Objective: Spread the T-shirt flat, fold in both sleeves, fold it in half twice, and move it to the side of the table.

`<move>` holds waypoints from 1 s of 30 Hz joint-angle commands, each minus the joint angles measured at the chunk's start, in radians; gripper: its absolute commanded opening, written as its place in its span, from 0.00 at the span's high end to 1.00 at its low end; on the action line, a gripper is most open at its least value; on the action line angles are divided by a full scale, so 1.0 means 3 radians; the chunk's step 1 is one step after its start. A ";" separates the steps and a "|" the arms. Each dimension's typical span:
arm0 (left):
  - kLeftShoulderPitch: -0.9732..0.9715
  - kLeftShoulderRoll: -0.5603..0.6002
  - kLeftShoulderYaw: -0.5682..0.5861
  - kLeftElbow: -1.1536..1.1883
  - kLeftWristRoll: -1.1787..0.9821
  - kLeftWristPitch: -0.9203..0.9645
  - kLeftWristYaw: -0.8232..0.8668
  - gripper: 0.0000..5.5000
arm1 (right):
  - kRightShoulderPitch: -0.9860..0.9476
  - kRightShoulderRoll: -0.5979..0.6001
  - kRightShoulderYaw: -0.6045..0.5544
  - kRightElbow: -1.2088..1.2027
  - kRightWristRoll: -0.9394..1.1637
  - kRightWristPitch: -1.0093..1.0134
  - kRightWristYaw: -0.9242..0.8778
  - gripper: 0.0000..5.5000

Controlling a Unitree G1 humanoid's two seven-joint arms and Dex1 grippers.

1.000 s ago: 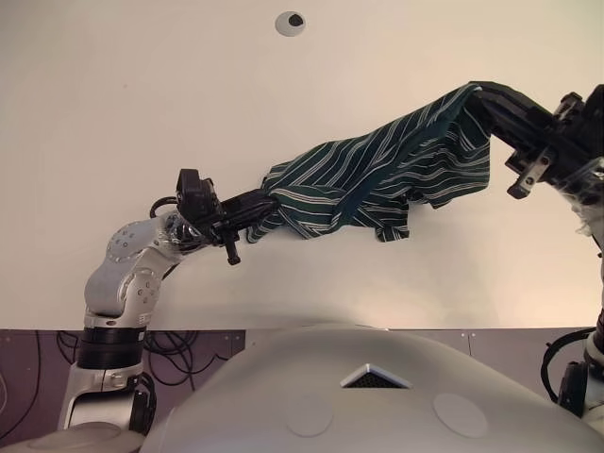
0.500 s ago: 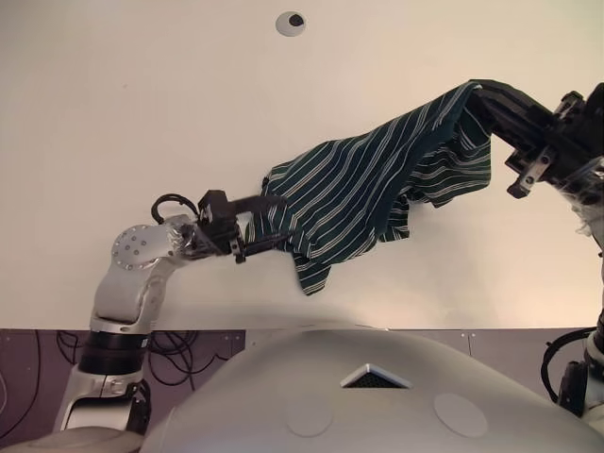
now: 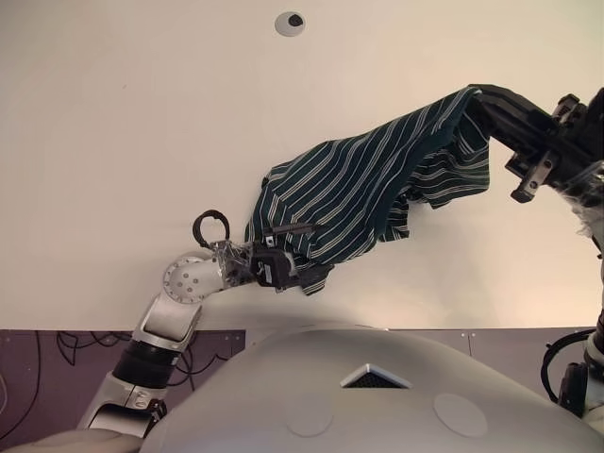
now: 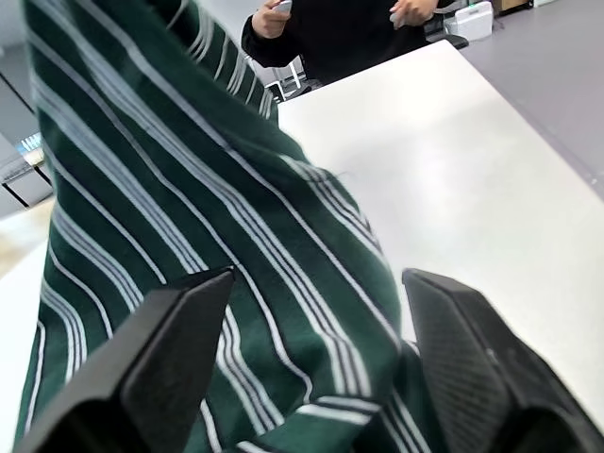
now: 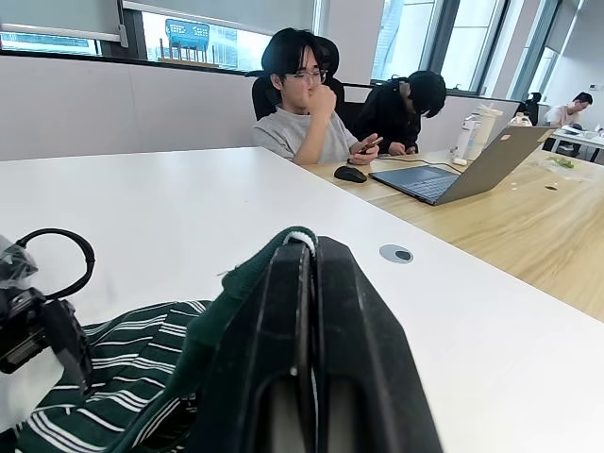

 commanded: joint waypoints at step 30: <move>-0.0373 -0.0029 -0.0428 0.0746 0.1179 -0.0745 0.1102 0.84 | -0.0036 0.0036 0.0028 -0.0033 -0.0140 -0.0035 -0.0044 1.00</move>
